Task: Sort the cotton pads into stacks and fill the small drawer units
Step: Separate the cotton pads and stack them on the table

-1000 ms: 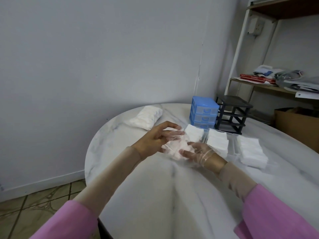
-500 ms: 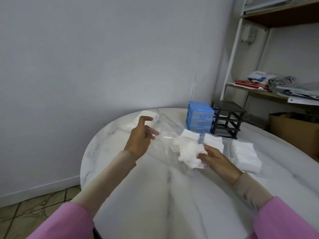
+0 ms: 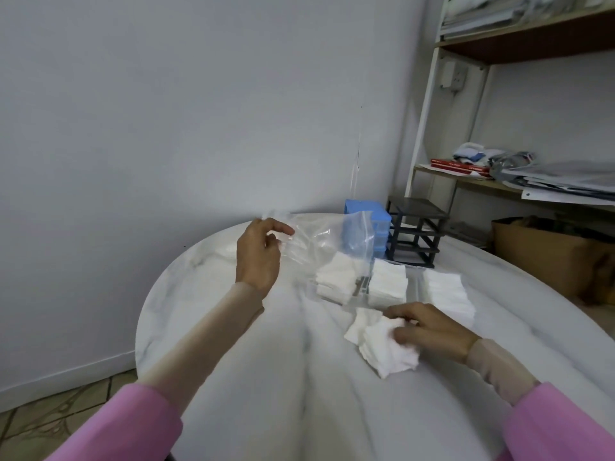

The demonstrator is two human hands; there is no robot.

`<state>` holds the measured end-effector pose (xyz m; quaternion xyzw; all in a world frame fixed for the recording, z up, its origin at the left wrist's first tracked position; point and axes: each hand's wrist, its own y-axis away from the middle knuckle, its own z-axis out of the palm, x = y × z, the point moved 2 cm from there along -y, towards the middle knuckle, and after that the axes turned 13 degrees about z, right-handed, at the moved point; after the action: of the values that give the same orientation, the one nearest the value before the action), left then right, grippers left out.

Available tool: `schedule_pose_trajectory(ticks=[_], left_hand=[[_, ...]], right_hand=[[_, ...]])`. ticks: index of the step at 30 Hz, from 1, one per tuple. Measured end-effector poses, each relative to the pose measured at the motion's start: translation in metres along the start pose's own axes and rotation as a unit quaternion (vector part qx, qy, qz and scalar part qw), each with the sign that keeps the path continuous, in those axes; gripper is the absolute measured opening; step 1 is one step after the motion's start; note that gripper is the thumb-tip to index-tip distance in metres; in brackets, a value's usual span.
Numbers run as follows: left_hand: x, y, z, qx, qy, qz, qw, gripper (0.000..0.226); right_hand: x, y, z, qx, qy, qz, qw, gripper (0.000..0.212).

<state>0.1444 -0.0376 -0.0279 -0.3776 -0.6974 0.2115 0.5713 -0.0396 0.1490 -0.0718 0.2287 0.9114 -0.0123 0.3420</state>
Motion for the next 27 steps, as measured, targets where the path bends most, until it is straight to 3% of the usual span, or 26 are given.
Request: schedule_pose_trajectory(ticks=[4,6,9,12,17,20,24,27], left_hand=[[0.013,0.006,0.009,-0.027,0.072,0.012,0.997,0.035],[0.018,0.007,0.016,-0.043,0.085,0.018,0.995,0.034],[0.022,0.011,0.027,-0.070,0.112,0.026,0.991,0.037],[0.027,0.016,0.036,-0.087,0.123,0.038,0.988,0.033],[0.026,0.018,0.042,-0.052,0.144,-0.014,0.988,0.025],[0.023,0.023,0.046,-0.041,0.146,-0.080,0.985,0.027],[0.022,0.031,0.055,-0.117,0.244,-0.205,0.941,0.026],[0.021,0.034,0.053,-0.184,0.316,-0.216,0.905,0.037]], right_hand=[[-0.005,0.006,-0.014,0.140,-0.059,-0.046,0.987,0.010],[-0.010,0.009,-0.021,0.191,-0.178,-0.042,0.964,0.027],[-0.018,0.008,-0.027,0.171,-0.341,-0.002,0.924,0.045],[-0.018,0.004,-0.027,0.193,-0.425,0.001,0.885,0.027],[-0.006,0.002,-0.024,0.249,-0.429,-0.031,0.868,0.032],[0.002,0.002,-0.024,0.242,-0.412,-0.038,0.877,0.015],[0.013,0.001,-0.022,0.216,-0.388,-0.017,0.896,0.030],[0.019,0.003,-0.026,0.219,-0.395,0.000,0.892,0.036]])
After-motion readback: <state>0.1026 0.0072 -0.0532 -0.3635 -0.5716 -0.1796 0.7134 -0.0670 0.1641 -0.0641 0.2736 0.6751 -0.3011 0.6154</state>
